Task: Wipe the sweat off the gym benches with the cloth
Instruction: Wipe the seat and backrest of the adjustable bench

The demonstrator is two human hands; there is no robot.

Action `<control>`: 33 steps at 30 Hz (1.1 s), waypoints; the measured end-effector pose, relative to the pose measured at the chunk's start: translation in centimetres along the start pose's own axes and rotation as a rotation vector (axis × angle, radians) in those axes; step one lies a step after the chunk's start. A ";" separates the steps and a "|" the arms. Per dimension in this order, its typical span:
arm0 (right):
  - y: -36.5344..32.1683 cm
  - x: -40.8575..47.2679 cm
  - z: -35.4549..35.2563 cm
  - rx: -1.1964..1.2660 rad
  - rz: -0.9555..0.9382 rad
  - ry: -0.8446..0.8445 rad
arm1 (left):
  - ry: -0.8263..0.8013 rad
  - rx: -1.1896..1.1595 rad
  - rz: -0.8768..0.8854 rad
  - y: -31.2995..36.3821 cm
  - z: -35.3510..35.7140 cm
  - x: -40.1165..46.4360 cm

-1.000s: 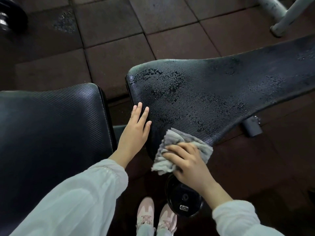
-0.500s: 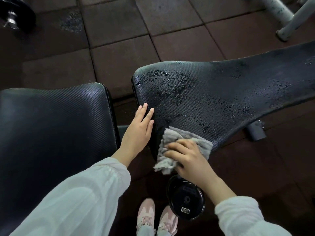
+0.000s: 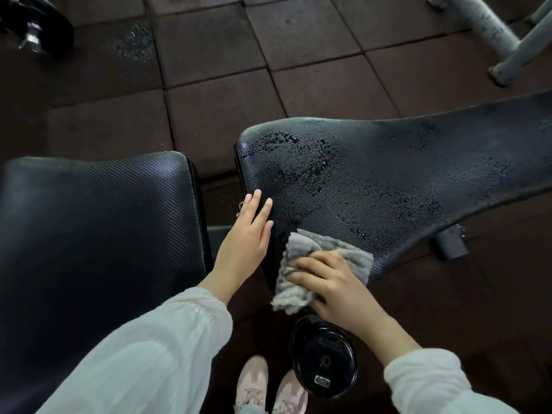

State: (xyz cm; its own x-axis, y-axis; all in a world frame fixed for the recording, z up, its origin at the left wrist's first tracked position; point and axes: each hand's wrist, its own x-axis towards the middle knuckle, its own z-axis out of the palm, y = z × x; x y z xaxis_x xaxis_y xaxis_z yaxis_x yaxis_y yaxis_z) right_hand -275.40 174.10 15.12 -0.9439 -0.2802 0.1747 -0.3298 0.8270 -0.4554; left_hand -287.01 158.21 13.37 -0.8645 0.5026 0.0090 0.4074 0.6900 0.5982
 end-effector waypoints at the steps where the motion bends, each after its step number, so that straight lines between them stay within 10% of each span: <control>1: 0.6 -0.4 -0.5 0.006 -0.009 0.008 | 0.001 0.004 0.003 0.0 0.0 0.0; 8: 0.8 4.1 0.6 0.020 0.320 0.206 | 0.016 0.026 0.002 0.0 0.1 0.0; 15: 1.2 1.5 -0.3 0.046 0.039 0.045 | 0.015 0.062 0.018 -0.2 -0.1 0.0; 33: 0.2 9.7 2.5 0.030 0.303 0.228 | 0.059 0.613 -0.205 -6.8 -6.0 -1.4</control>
State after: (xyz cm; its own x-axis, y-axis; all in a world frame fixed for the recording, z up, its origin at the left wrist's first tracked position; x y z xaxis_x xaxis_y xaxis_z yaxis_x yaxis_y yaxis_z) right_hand -284.67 170.36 14.57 -0.9719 0.0930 0.2162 -0.0399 0.8402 -0.5408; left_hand -290.38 149.71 14.09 -0.9502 0.3116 -0.0027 0.3114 0.9499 0.0265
